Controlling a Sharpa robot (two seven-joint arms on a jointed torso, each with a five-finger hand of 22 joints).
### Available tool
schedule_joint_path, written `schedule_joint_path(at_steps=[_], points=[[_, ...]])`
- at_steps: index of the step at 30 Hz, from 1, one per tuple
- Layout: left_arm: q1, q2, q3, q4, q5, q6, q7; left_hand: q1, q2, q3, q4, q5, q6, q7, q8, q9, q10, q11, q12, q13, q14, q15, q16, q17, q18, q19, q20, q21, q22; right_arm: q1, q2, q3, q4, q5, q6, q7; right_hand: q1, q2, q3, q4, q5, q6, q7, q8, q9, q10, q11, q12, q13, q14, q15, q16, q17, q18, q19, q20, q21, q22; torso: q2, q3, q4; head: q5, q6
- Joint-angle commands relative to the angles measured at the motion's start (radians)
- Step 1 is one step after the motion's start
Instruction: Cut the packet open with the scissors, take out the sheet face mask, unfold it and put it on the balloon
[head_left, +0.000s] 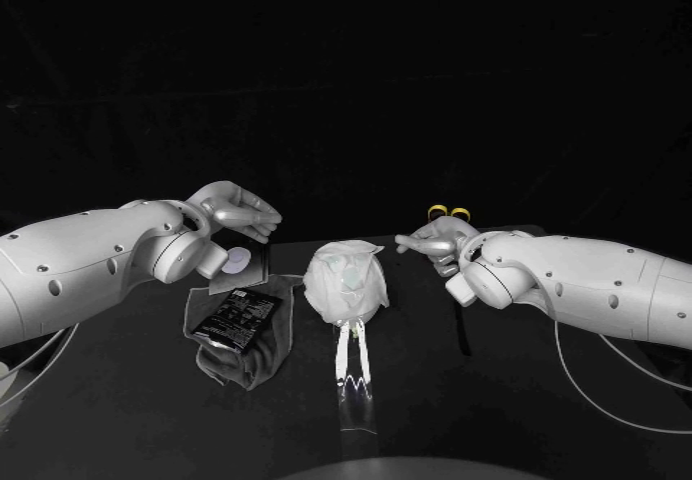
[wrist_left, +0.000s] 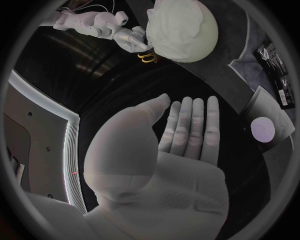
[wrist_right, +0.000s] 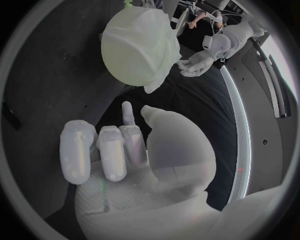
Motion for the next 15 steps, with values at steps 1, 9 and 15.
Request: schedule_joint_path(at_steps=[1,9,15], points=[[-0.003,-0.007,0.001,0.017,0.069,-0.039,0.055,0.001,-0.003,0.000,0.007,0.004,0.012,-0.002,0.007,-0.004,0.011,-0.003,0.006,-0.002,0.017,-0.005,0.009,0.002,0.006,0.016,-0.004,0.009,0.003,0.007,0.007,0.001,0.003,0.150,0.097,-0.088,-0.014,-0.003,-0.011,0.000,0.005,0.008,-0.003,-0.005,-0.002,0.082,-0.005,0.008,0.226,0.106,-0.006,0.004,0.264,-0.013,0.044,-0.005,0.006,0.222,0.001,-0.0014,-0.0002,-0.001,0.000],[-0.010,-0.020,0.001,0.039,0.092,-0.047,0.072,0.000,-0.009,-0.010,0.021,0.004,0.021,-0.009,0.006,-0.020,0.017,-0.011,0.005,-0.014,0.104,-0.028,0.071,0.024,0.005,0.083,-0.039,0.064,0.032,0.015,0.013,0.001,0.022,0.254,0.053,-0.060,-0.039,-0.017,-0.048,-0.001,0.012,0.005,-0.003,-0.013,-0.006,0.104,-0.005,0.048,0.259,0.106,-0.006,0.004,0.264,-0.016,0.050,-0.006,0.023,0.226,0.001,-0.0006,-0.0004,-0.002,-0.004],[-0.020,-0.027,0.000,0.047,0.098,-0.045,0.081,0.004,-0.015,-0.030,0.028,0.004,0.026,-0.015,0.002,-0.036,0.018,-0.019,-0.002,-0.023,0.179,-0.051,0.187,0.085,0.001,0.156,-0.085,0.163,0.092,0.016,0.007,0.002,0.039,0.319,0.026,-0.016,-0.054,-0.022,-0.072,-0.002,0.021,0.002,-0.001,-0.018,-0.009,0.106,-0.002,0.051,0.261,0.106,-0.004,0.004,0.264,-0.019,0.056,-0.005,0.037,0.230,-0.001,-0.0003,-0.0014,-0.002,-0.006]])
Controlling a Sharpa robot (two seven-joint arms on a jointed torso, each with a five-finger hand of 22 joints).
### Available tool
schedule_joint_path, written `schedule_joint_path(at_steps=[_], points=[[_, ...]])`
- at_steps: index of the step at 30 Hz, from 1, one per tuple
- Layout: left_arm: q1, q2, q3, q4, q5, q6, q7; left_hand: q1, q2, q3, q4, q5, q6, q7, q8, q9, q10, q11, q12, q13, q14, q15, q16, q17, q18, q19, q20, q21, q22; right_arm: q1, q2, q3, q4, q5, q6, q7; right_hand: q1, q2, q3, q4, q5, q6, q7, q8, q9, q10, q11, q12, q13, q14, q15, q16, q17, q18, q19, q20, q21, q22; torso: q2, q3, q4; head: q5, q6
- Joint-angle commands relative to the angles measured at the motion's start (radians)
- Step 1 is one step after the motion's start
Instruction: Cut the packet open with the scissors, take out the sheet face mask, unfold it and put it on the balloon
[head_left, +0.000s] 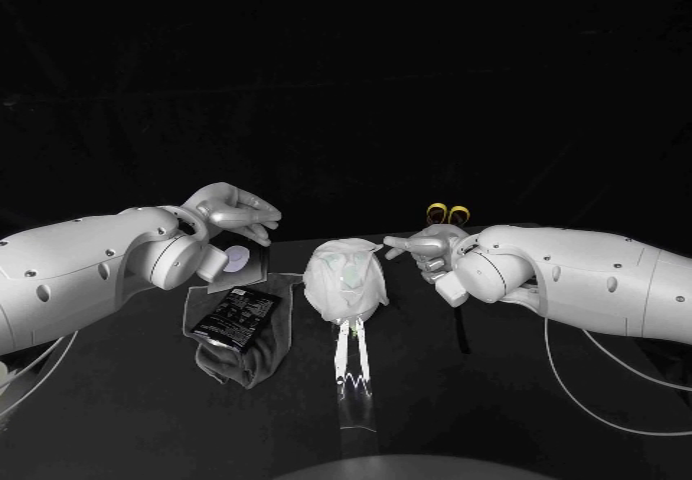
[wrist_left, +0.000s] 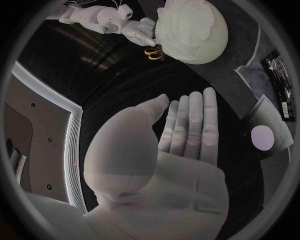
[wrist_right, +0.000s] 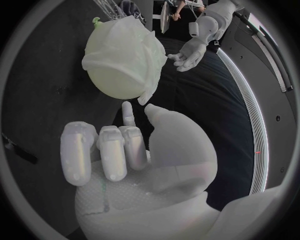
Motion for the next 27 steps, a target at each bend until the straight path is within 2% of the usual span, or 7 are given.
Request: schedule_joint_path(at_steps=[1,8,11,16,21,22,27], points=[[-0.008,-0.001,0.001,0.006,0.025,-0.012,0.036,0.002,-0.014,-0.009,0.001,0.004,0.004,0.000,-0.003,-0.007,-0.003,-0.001,-0.004,-0.003,0.007,-0.005,0.035,0.021,0.002,0.008,-0.011,0.030,0.022,0.001,-0.003,0.001,0.010,0.092,-0.018,0.045,-0.016,-0.004,-0.017,0.002,0.001,-0.004,0.004,-0.005,-0.002,0.106,-0.002,0.003,0.264,0.104,-0.001,0.006,0.263,-0.019,0.054,-0.002,0.007,0.229,-0.002,0.0005,-0.0011,0.000,-0.002],[-0.037,0.004,0.001,0.012,-0.036,-0.023,0.095,-0.006,-0.037,-0.027,0.014,0.003,-0.015,0.010,-0.013,-0.021,-0.054,0.022,-0.030,-0.006,-0.156,0.035,-0.024,0.005,-0.031,-0.121,0.015,-0.014,0.012,0.002,-0.003,0.002,0.016,0.121,-0.027,0.067,-0.026,-0.006,-0.033,0.001,0.000,-0.012,0.007,-0.011,-0.005,0.106,0.001,0.003,0.264,0.104,0.001,0.006,0.263,-0.018,0.052,-0.001,0.003,0.228,-0.002,0.0005,-0.0008,-0.001,-0.002],[-0.052,0.008,0.001,0.014,-0.057,-0.035,0.137,-0.006,-0.047,-0.047,0.025,0.000,-0.041,0.017,-0.026,-0.034,-0.100,0.042,-0.049,-0.006,-0.286,0.072,-0.118,-0.041,-0.071,-0.275,0.060,-0.118,-0.038,0.002,0.002,0.002,0.015,0.126,-0.028,0.071,-0.025,-0.007,-0.035,0.000,0.000,-0.016,0.008,-0.013,-0.005,0.106,0.002,0.003,0.264,0.104,0.001,0.006,0.263,-0.018,0.051,0.000,0.001,0.227,-0.002,-0.0002,-0.0013,-0.003,-0.001],[-0.077,0.020,0.001,0.017,-0.065,-0.074,0.219,0.000,-0.053,-0.089,0.034,0.003,-0.077,-0.001,-0.044,-0.049,-0.161,0.079,-0.080,-0.008,-0.380,0.116,-0.236,-0.106,-0.090,-0.382,0.102,-0.212,-0.089,0.002,0.012,0.002,0.010,0.129,-0.030,0.075,-0.020,-0.008,-0.039,-0.004,-0.003,-0.021,0.010,-0.017,-0.007,0.106,0.004,0.003,0.264,0.104,0.003,0.006,0.263,-0.017,0.049,0.001,-0.001,0.226,-0.001,-0.0001,-0.0004,-0.004,0.001],[-0.101,0.032,0.001,0.018,-0.065,-0.114,0.286,0.012,-0.048,-0.151,0.043,0.003,-0.138,-0.027,-0.080,-0.068,-0.246,0.064,-0.123,-0.008,-0.445,0.156,-0.345,-0.162,-0.095,-0.448,0.120,-0.267,-0.125,0.002,0.022,0.002,0.002,0.130,-0.027,0.075,-0.008,-0.009,-0.043,-0.010,-0.006,-0.026,0.013,-0.020,-0.008,0.106,0.006,0.003,0.264,0.104,0.006,0.006,0.263,-0.016,0.048,0.003,-0.004,0.225,-0.001,-0.0002,0.0000,-0.007,0.000],[-0.104,0.034,0.001,0.018,-0.066,-0.117,0.291,0.014,-0.051,-0.189,0.048,0.011,-0.190,-0.053,-0.104,-0.081,-0.314,0.051,-0.115,-0.011,-0.580,0.183,-0.469,-0.213,-0.113,-0.547,0.122,-0.302,-0.151,0.002,0.023,0.002,0.001,0.130,-0.026,0.075,-0.006,-0.009,-0.043,-0.010,-0.007,-0.026,0.013,-0.020,-0.008,0.106,0.007,0.003,0.264,0.104,0.006,0.006,0.263,-0.016,0.048,0.003,-0.004,0.225,-0.001,-0.0008,0.0003,-0.006,0.001],[-0.119,0.047,0.002,0.020,-0.093,-0.116,0.303,0.101,0.001,-0.426,0.096,0.008,-0.291,-0.062,-0.138,-0.111,-0.576,0.026,-0.140,-0.022,-0.704,0.173,-0.616,-0.272,-0.121,-0.700,0.120,-0.348,-0.192,0.002,0.028,0.002,0.000,0.129,-0.020,0.073,0.006,-0.010,-0.045,-0.016,-0.011,-0.026,0.014,-0.020,-0.008,0.106,0.008,0.003,0.264,0.104,0.007,0.006,0.263,-0.017,0.048,0.005,-0.003,0.226,-0.002,-0.0004,-0.0008,-0.007,-0.002]])
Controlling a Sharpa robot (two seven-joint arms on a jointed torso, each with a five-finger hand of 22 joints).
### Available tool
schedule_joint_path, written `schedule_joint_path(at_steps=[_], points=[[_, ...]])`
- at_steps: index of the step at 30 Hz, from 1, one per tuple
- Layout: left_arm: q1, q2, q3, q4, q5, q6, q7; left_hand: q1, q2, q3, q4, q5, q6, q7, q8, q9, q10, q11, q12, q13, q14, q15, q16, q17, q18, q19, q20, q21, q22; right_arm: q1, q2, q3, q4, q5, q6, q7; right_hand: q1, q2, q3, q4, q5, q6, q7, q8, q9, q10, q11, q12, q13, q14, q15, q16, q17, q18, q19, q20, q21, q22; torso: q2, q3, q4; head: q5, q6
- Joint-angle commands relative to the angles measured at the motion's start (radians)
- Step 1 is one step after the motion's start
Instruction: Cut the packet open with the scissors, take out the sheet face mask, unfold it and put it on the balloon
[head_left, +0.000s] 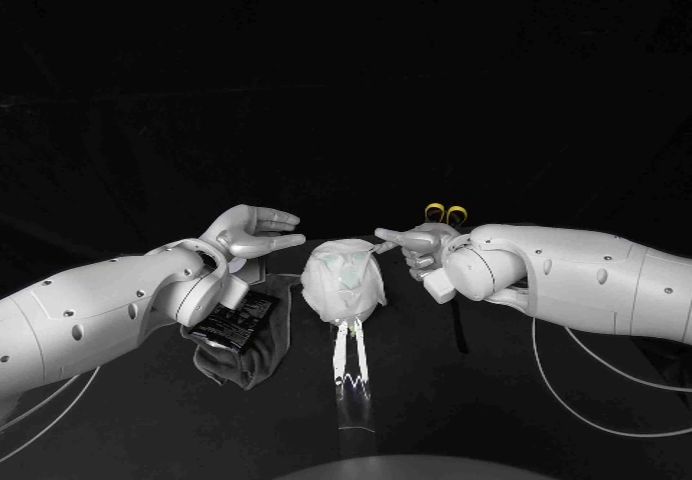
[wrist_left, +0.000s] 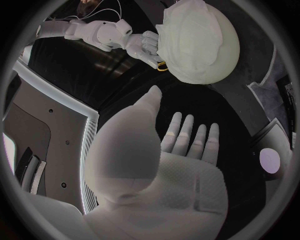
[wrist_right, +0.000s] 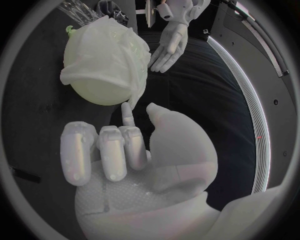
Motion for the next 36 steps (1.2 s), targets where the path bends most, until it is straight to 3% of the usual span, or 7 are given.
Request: schedule_joint_path(at_steps=[1,3,4,6,13,21,36], points=[[-0.006,0.009,0.002,0.005,-0.045,-0.027,0.065,0.075,0.029,-0.154,0.061,0.001,-0.047,-0.004,-0.015,-0.014,-0.120,-0.010,-0.009,-0.006,-0.043,-0.008,-0.056,-0.021,-0.012,-0.062,0.014,-0.009,-0.017,0.001,0.004,0.001,0.001,0.004,0.011,0.015,0.022,0.003,-0.003,-0.007,-0.006,-0.005,0.002,-0.007,-0.001,0.106,0.007,0.004,0.263,0.104,0.007,0.004,0.264,-0.016,0.048,0.005,-0.002,0.226,-0.001,0.0002,-0.0004,0.000,-0.002],[-0.010,0.014,0.002,0.007,-0.068,-0.015,0.057,0.106,0.016,-0.201,0.106,0.000,-0.077,-0.005,-0.024,-0.023,-0.157,-0.020,-0.014,-0.009,-0.070,-0.018,-0.084,-0.032,-0.012,-0.101,0.005,-0.014,-0.026,0.001,0.005,0.001,0.003,0.004,0.010,0.019,0.025,0.003,-0.003,-0.008,-0.007,-0.005,0.002,-0.007,-0.001,0.106,0.008,0.004,0.263,0.104,0.007,0.004,0.264,-0.016,0.048,0.006,-0.002,0.226,-0.001,0.0007,-0.0005,0.000,-0.002],[-0.012,0.016,0.002,0.008,-0.077,-0.010,0.053,0.124,-0.015,-0.244,0.150,0.004,-0.126,-0.010,-0.038,-0.038,-0.207,-0.028,-0.020,-0.013,-0.096,-0.021,-0.105,-0.040,-0.013,-0.140,0.007,-0.019,-0.034,0.001,0.006,0.001,0.004,0.004,0.009,0.021,0.029,0.003,-0.004,-0.011,-0.008,-0.005,0.002,-0.007,-0.001,0.106,0.008,0.004,0.263,0.104,0.008,0.004,0.264,-0.016,0.047,0.006,-0.002,0.226,-0.001,0.0006,-0.0004,0.000,-0.002],[-0.014,0.020,0.002,0.008,-0.094,-0.002,0.045,0.139,-0.032,-0.266,0.182,0.005,-0.151,-0.005,-0.046,-0.045,-0.225,-0.036,-0.020,-0.014,-0.106,-0.024,-0.114,-0.043,-0.013,-0.149,0.007,-0.019,-0.036,0.000,0.006,0.001,0.005,0.004,0.007,0.025,0.037,0.003,-0.003,-0.015,-0.009,-0.004,0.002,-0.006,-0.001,0.106,0.008,0.004,0.263,0.104,0.008,0.004,0.264,-0.016,0.048,0.006,-0.001,0.226,-0.001,0.0012,-0.0008,0.001,-0.003],[-0.021,0.040,0.002,0.001,-0.140,0.024,0.004,0.152,-0.111,-0.351,0.190,0.006,-0.283,-0.007,-0.080,-0.084,-0.382,-0.070,-0.030,-0.024,-0.195,-0.042,-0.180,-0.069,-0.014,-0.281,0.008,-0.033,-0.056,0.000,0.008,0.001,0.010,0.005,0.000,0.038,0.093,-0.001,-0.004,-0.051,-0.031,0.011,0.000,-0.003,0.000,0.106,0.006,0.004,0.263,0.104,0.007,0.004,0.264,-0.018,0.050,0.007,0.007,0.228,-0.001,0.0014,-0.0015,-0.002,-0.002],[-0.025,0.068,0.003,-0.018,-0.154,0.030,-0.006,0.150,-0.120,-0.358,0.190,0.006,-0.313,-0.016,-0.087,-0.091,-0.412,-0.083,-0.031,-0.025,-0.204,-0.050,-0.187,-0.071,-0.013,-0.286,0.008,-0.032,-0.055,0.000,0.017,0.001,0.002,0.003,-0.002,0.038,0.146,0.008,0.012,-0.083,-0.035,0.026,-0.005,-0.004,-0.002,0.106,0.001,0.004,0.263,0.104,0.003,0.004,0.264,-0.019,0.052,0.004,0.012,0.230,-0.002,0.0019,-0.0013,-0.003,-0.002],[-0.027,0.090,0.003,-0.027,-0.187,0.067,-0.030,0.149,-0.112,-0.350,0.190,0.006,-0.282,0.025,-0.074,-0.078,-0.379,-0.046,-0.024,-0.020,-0.201,-0.069,-0.187,-0.069,-0.007,-0.286,0.002,-0.030,-0.053,0.000,0.032,0.001,-0.020,0.002,-0.025,0.043,0.153,0.017,0.018,-0.087,-0.035,0.034,-0.006,-0.004,-0.003,0.106,0.000,0.004,0.263,0.104,0.002,0.004,0.264,-0.020,0.054,0.003,0.016,0.231,-0.001,0.0012,-0.0012,-0.004,-0.003]])
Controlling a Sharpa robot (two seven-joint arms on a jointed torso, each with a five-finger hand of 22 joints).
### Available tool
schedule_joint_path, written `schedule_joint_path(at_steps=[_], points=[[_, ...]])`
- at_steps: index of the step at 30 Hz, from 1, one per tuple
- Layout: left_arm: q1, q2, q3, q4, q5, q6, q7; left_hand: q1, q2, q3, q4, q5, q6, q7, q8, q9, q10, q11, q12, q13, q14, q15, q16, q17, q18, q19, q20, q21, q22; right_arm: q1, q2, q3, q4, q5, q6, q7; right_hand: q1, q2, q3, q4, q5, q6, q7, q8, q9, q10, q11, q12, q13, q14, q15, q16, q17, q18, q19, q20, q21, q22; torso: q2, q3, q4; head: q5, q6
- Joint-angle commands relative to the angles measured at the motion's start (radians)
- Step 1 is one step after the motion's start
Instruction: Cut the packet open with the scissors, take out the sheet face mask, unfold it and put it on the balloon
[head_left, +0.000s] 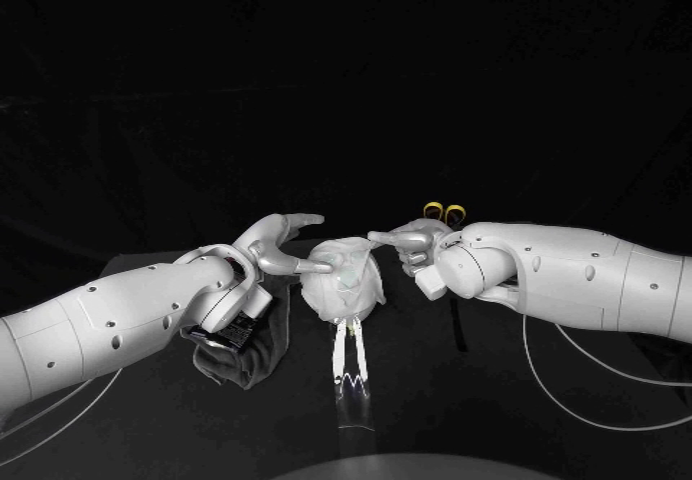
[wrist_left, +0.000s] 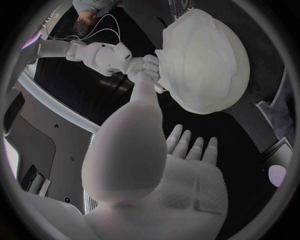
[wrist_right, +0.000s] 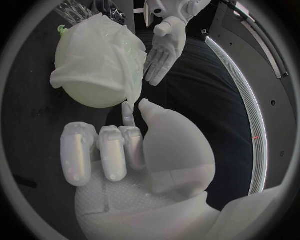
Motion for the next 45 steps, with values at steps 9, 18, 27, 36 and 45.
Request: schedule_joint_path(at_steps=[9,18,27,36,45], points=[[-0.002,0.010,0.001,-0.007,-0.033,0.042,-0.029,0.005,0.000,0.005,0.001,0.005,0.004,0.018,0.007,0.004,0.006,0.018,0.002,0.001,-0.004,-0.015,-0.005,0.000,-0.005,-0.003,-0.007,0.001,0.001,0.000,0.011,0.001,-0.012,-0.006,-0.003,0.009,0.049,0.023,0.028,-0.031,-0.003,0.047,-0.019,0.008,0.002,0.104,-0.017,0.004,0.263,0.105,-0.010,0.004,0.264,-0.020,0.055,-0.009,0.007,0.231,0.001,-0.0001,-0.0004,-0.002,-0.003],[-0.004,0.015,0.001,-0.010,-0.040,0.050,-0.043,0.008,0.001,0.007,0.001,0.005,0.003,0.023,0.007,0.004,0.008,0.023,0.002,0.001,-0.006,-0.020,-0.006,0.000,-0.003,-0.004,-0.009,0.001,0.001,0.000,0.019,0.001,-0.015,-0.015,-0.022,0.015,0.106,0.024,0.067,-0.090,-0.004,0.083,-0.039,0.027,0.012,0.104,-0.036,0.004,0.263,0.105,-0.027,0.004,0.264,-0.021,0.057,-0.024,0.012,0.233,0.000,0.0001,-0.0007,-0.001,-0.007],[-0.004,0.017,0.001,-0.014,-0.050,0.060,-0.059,0.011,-0.001,0.005,0.001,0.005,-0.003,0.025,0.006,0.002,0.002,0.025,0.000,0.000,-0.008,-0.024,-0.008,0.000,-0.001,-0.005,-0.011,0.001,0.001,0.000,0.027,0.001,-0.022,-0.016,-0.056,0.027,0.129,0.020,0.093,-0.133,-0.003,0.099,-0.048,0.041,0.024,0.104,-0.044,0.004,0.263,0.105,-0.035,0.004,0.264,-0.023,0.060,-0.032,0.020,0.235,0.000,0.0000,-0.0004,-0.001,-0.009],[-0.004,0.020,0.001,-0.021,-0.060,0.066,-0.084,0.016,0.000,0.006,0.001,0.005,-0.010,0.027,0.005,0.000,-0.004,0.027,-0.001,-0.001,-0.011,-0.026,-0.011,-0.001,0.001,-0.005,-0.013,0.001,0.002,0.000,0.029,0.002,-0.023,-0.012,-0.101,0.065,0.116,0.024,0.163,-0.182,-0.001,0.108,-0.049,0.068,0.055,0.104,-0.046,0.004,0.263,0.105,-0.038,0.004,0.264,-0.023,0.061,-0.038,0.021,0.236,0.000,-0.0001,-0.0008,0.001,-0.008],[-0.005,0.021,0.001,-0.023,-0.062,0.066,-0.097,0.017,0.001,0.008,0.001,0.006,-0.011,0.028,0.005,0.000,-0.005,0.028,-0.001,-0.001,-0.011,-0.026,-0.011,-0.001,0.002,-0.006,-0.013,0.001,0.001,0.000,0.025,0.004,-0.018,0.004,-0.097,0.119,0.092,0.019,0.194,-0.199,-0.002,0.105,-0.050,0.077,0.069,0.104,-0.047,0.004,0.263,0.105,-0.039,0.004,0.264,-0.023,0.060,-0.038,0.020,0.235,0.000,0.0001,-0.0009,0.002,-0.006]])
